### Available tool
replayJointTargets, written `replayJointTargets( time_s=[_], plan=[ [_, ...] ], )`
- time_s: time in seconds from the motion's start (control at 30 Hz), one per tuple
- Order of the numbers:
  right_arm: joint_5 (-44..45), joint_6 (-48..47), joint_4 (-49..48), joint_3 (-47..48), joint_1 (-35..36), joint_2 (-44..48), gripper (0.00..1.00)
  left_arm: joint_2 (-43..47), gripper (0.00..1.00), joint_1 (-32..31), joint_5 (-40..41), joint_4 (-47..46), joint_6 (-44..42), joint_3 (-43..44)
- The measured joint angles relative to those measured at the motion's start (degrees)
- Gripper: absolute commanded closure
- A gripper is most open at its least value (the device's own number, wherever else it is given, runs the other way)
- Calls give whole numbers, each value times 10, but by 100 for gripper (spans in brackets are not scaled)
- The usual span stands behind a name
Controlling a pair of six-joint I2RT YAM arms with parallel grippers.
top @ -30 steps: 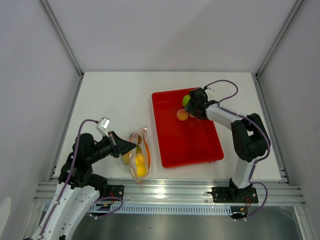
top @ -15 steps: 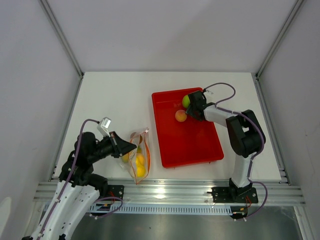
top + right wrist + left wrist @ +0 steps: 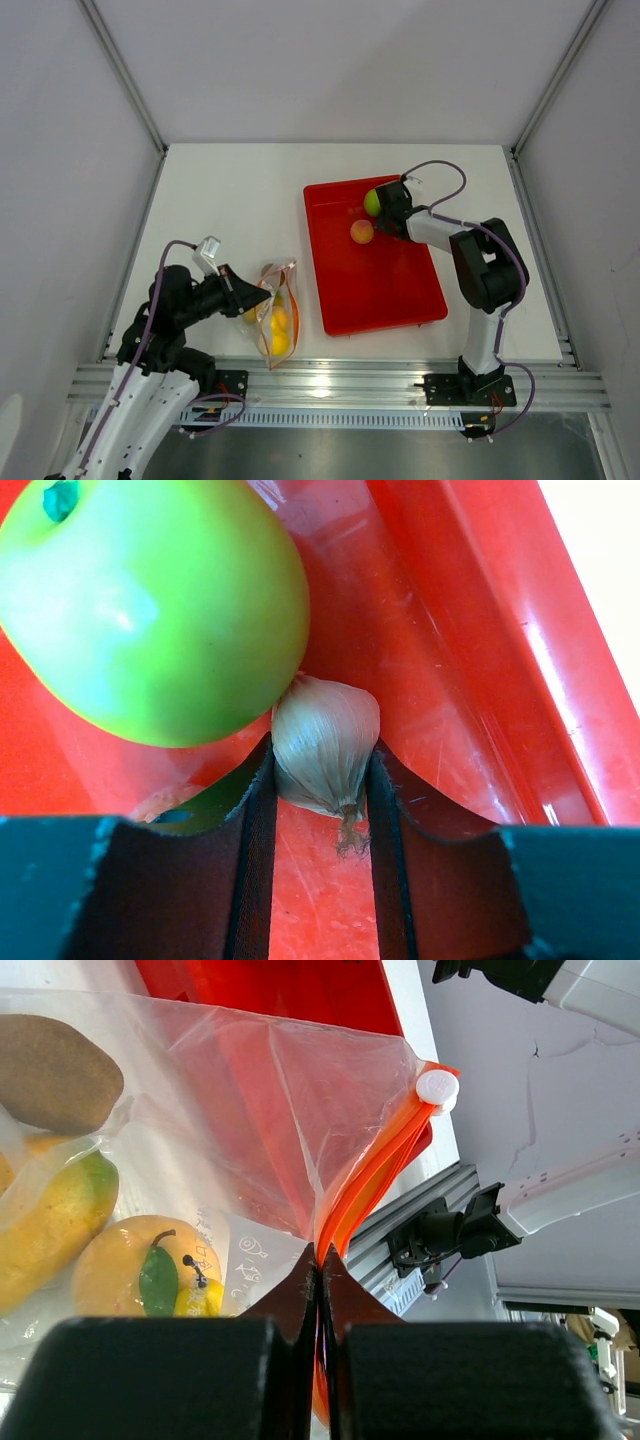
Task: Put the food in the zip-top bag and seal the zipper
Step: Pick up the fake fruit from the bin.
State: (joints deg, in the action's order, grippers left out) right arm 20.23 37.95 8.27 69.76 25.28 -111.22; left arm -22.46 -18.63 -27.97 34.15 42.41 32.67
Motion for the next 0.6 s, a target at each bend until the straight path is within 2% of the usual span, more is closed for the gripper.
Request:
replayJointTargets(
  time_s=[0.07,0.1,0.37,0.6],
  plan=[
    [-1,-6,-4,-2,0,0,94,0,99,0,3,3,-1,3],
    [-1,-7,-10,-7,1,1,100,0,99,0,4,3,-4,5],
    [-1,-16,-22,-61,13,43,100,0,99,0,7,5,-5,10],
    [-3,-25,12,-125,38,149,100,-14,99,0,2,-1,-5,10]
  ],
)
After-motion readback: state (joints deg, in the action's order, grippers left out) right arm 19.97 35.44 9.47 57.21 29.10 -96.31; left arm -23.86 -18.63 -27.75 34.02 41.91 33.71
